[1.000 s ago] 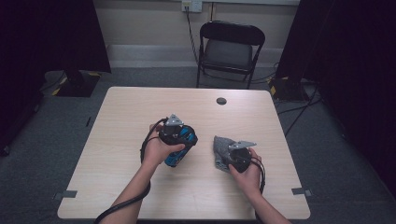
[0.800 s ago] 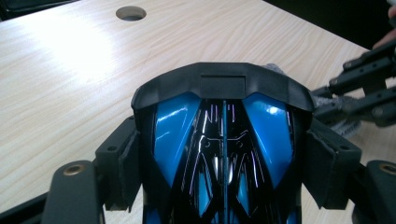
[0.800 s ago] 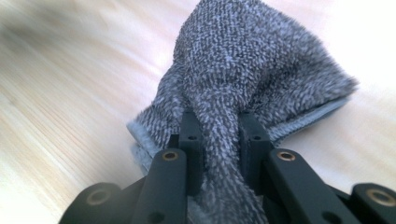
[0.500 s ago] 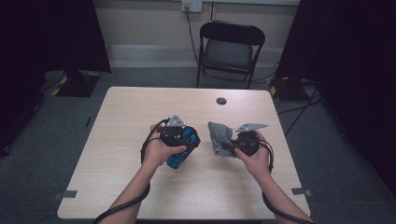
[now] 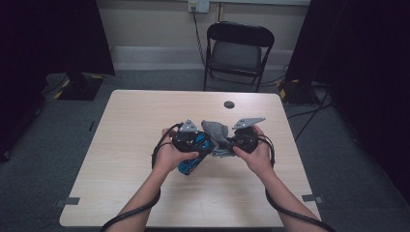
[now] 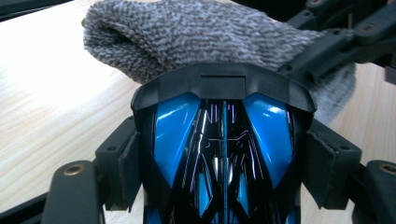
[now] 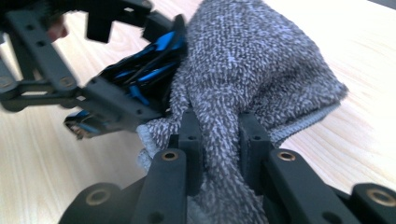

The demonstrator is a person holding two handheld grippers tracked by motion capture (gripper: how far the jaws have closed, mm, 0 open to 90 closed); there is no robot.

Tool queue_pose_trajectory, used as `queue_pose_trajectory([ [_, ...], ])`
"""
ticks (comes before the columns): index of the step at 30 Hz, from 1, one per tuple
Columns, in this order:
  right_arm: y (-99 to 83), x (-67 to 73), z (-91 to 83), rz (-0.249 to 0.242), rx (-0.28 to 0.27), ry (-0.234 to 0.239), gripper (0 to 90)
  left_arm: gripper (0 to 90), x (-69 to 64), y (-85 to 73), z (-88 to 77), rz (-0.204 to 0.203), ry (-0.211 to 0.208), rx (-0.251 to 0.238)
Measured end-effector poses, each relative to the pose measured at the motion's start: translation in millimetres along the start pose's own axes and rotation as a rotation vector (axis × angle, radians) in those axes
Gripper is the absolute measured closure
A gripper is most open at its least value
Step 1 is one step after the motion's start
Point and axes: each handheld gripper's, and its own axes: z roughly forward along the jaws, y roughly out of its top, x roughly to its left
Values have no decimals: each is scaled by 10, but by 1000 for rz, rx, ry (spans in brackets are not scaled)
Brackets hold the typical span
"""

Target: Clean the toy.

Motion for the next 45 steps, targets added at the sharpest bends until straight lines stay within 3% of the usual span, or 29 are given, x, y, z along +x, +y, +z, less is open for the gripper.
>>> queue_pose_trajectory([
  [8, -6, 75, -39, -90, -2, 35, 751, 255, 22, 2, -19, 15, 10, 9],
  [12, -34, 75, -90, -94, -26, 74, 751, 255, 70, -1, -33, 9, 33, 14],
  [24, -156, 175, -93, -126, -7, 119, 751, 255, 160, 7, -33, -13, 77, 6],
  [31, -267, 261, -104, -153, 20, 175, 751, 255, 193, 23, -52, -23, 89, -10],
  [37, -390, 186, -246, -118, 8, 185, 748, 255, 230, 38, -114, -33, 96, -28],
  [41, -424, 65, -353, -68, -30, 135, 747, 255, 203, 50, -131, -21, 90, -26],
  [45, -365, -144, -432, -6, -64, 69, 746, 255, 138, 57, -119, -9, 70, -24],
])
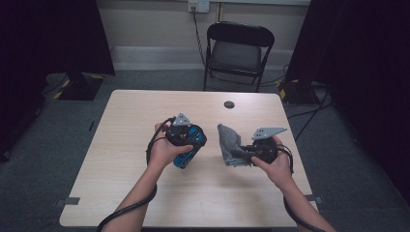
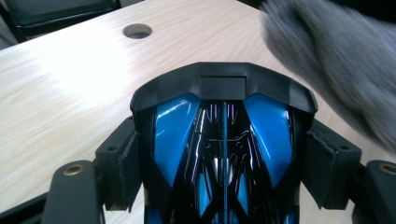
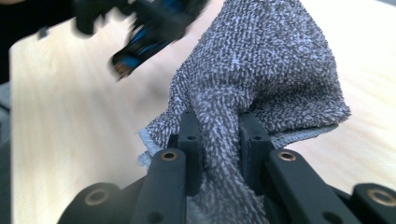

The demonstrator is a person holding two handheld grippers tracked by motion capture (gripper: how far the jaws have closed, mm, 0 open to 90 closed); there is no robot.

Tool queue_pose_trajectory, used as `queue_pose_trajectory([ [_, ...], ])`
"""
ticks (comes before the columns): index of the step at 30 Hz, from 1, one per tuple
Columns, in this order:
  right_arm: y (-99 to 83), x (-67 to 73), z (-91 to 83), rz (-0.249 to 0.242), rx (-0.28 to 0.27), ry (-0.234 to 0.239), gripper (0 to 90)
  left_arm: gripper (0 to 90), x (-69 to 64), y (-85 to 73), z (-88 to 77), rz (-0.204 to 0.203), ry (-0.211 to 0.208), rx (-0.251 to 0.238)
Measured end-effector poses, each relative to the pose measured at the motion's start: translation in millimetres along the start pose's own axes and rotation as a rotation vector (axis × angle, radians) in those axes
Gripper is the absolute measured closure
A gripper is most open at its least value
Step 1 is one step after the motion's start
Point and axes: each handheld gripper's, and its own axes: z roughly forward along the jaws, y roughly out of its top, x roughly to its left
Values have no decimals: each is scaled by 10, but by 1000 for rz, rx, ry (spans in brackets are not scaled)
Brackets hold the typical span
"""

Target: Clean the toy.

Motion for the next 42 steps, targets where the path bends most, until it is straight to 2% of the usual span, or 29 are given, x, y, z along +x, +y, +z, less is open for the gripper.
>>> queue_pose_trajectory([
  [7, 218, -207, 58, 15, 24, -70, 744, 255, -142, 8, 79, 17, -44, -3],
  [19, 498, -250, 312, 61, 24, -126, 743, 255, -274, 3, 183, 36, -95, 9],
  [22, 538, -235, 356, 73, 15, -107, 743, 255, -302, 3, 209, 40, -102, 15],
  [26, 586, -166, 413, 65, 10, -104, 743, 255, -316, 17, 224, 43, -108, 16],
  [29, 599, -121, 471, 56, 23, -78, 745, 255, -312, 31, 220, 53, -105, 17],
  [32, 598, -71, 516, 20, 48, -55, 747, 255, -276, 38, 214, 56, -91, 28],
  [36, 602, -32, 508, -13, 61, -50, 748, 255, -225, 16, 205, 48, -80, 34],
  [42, 540, -51, 467, -20, 66, -22, 748, 255, -163, 3, 184, 36, -65, 30],
])
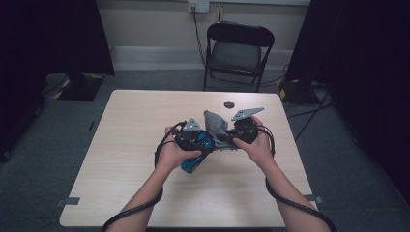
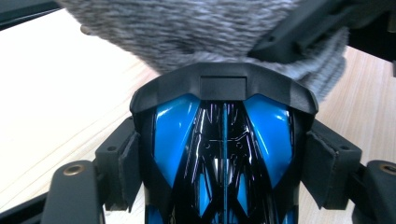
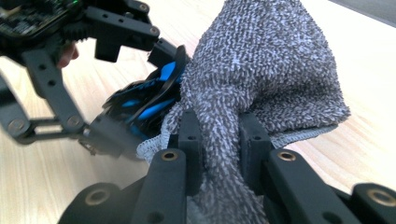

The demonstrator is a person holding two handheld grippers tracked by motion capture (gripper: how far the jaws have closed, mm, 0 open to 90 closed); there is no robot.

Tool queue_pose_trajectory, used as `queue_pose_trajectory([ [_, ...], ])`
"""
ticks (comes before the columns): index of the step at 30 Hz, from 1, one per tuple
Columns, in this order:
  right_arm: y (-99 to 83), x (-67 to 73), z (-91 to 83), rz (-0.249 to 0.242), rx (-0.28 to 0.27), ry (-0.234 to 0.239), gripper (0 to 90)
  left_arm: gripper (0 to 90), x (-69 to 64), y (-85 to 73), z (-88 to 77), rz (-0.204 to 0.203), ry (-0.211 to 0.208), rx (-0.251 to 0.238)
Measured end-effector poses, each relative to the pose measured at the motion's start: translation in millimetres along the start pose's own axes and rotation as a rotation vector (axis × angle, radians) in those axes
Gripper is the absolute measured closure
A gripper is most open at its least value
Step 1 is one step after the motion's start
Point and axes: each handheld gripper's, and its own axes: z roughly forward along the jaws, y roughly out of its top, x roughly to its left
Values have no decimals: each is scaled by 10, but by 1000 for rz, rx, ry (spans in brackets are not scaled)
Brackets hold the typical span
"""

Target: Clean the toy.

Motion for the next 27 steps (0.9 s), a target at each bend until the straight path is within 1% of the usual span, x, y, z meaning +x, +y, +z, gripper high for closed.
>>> queue_pose_trajectory([
  [1, -13, 6, -2, -3, -1, 6, 748, 255, -3, 2, 0, 1, 0, 4],
  [4, -48, 6, -13, -9, -6, 5, 748, 255, -15, 6, 6, 9, 2, 5],
  [5, -60, 1, -18, -4, -10, 5, 748, 255, -20, 6, 7, 1, -2, 2],
  [8, -118, -38, -36, 0, 5, -2, 748, 255, -10, 10, 0, 3, 7, -3],
  [9, -144, -54, -41, 5, 6, 3, 748, 255, -3, 13, -3, 0, 9, 0],
  [10, -162, -61, -45, 9, 2, 20, 748, 255, 8, 15, -4, 0, 10, 3],
  [11, -172, -52, -48, 3, 0, 27, 748, 255, 19, 16, -1, 4, 14, 4],
  [13, -174, -14, -53, -17, 3, 25, 748, 255, 32, 17, 2, 4, 20, 12],
  [15, -166, 11, -57, -31, 1, 27, 748, 255, 48, 14, 0, -4, 22, 10],
  [18, -163, 15, -66, -35, -3, 47, 748, 255, 80, 4, -15, -8, 44, 11],
  [20, -168, 26, -63, -39, 2, 66, 748, 255, 113, -8, -26, -20, 54, 8],
  [25, -182, 121, -29, -82, 25, 93, 748, 255, 161, -32, -32, -31, 67, 17],
  [27, -193, 144, -17, -92, 31, 107, 748, 255, 170, -30, -36, -26, 72, 19],
])
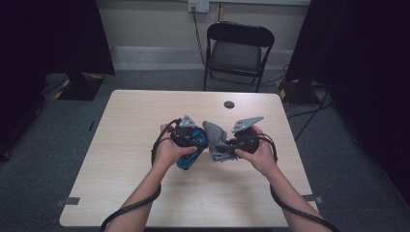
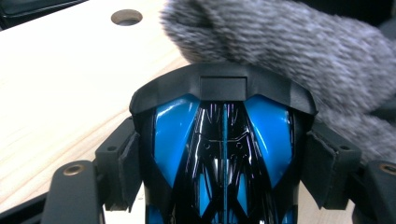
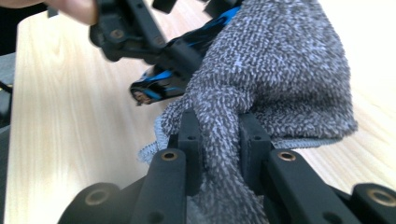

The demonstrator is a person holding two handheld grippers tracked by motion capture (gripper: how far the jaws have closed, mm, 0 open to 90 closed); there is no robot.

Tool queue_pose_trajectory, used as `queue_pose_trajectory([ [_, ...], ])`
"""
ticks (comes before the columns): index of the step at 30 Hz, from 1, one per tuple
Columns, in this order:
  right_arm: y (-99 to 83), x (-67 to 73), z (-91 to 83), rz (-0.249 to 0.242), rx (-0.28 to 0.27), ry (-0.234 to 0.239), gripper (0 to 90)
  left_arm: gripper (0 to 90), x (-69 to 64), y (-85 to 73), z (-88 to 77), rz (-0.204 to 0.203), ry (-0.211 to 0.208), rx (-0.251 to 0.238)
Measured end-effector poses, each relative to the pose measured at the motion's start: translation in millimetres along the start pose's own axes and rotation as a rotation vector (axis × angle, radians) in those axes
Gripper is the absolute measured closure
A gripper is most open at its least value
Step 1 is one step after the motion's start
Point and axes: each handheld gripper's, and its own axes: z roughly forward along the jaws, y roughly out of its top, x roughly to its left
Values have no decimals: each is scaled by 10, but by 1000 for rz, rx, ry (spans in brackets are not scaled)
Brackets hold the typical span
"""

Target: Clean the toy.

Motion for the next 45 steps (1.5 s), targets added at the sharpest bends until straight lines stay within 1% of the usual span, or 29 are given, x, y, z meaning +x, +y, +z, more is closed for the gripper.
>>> queue_pose_trajectory([
  [2, -14, 24, 9, -12, 4, 11, 747, 255, 8, 2, -4, 3, 4, 1],
  [8, -53, 57, 5, -21, 3, 31, 747, 255, 45, 6, -17, 0, 19, -2],
  [11, -81, 85, 6, -25, 2, 41, 747, 255, 72, 2, -21, -17, 24, -9],
  [13, -97, 101, 10, -28, 3, 50, 747, 255, 90, 4, -28, -14, 33, -16],
  [15, -110, 118, 14, -32, 4, 58, 747, 255, 97, 9, -32, -21, 32, -18],
  [20, -156, 151, 22, -37, 2, 76, 747, 255, 113, 24, -44, -26, 42, -27],
  [26, -272, 204, 17, -48, 27, 102, 746, 255, 143, 41, -86, -34, 51, -35],
  [29, -338, 199, -18, -36, 24, 100, 746, 255, 167, 58, -117, -39, 58, -43],
  [30, -357, 193, -35, -34, 24, 93, 746, 255, 166, 64, -123, -42, 57, -46],
  [33, -396, 142, -104, -13, 9, 68, 746, 255, 153, 77, -142, -32, 56, -44],
  [36, -415, 45, -195, 25, -23, 38, 746, 255, 116, 76, -148, -23, 45, -45],
  [38, -408, -37, -264, 40, -30, 0, 746, 255, 90, 72, -141, -15, 37, -42],
  [40, -393, -106, -309, 63, -43, -17, 746, 255, 59, 70, -129, -8, 31, -39],
  [41, -377, -153, -337, 81, -49, -41, 746, 255, 42, 69, -120, -7, 24, -39],
  [43, -344, -228, -367, 110, -59, -71, 746, 255, 6, 69, -101, -3, 14, -42],
  [45, -307, -289, -379, 136, -64, -90, 745, 255, -35, 72, -82, 2, 1, -40],
])
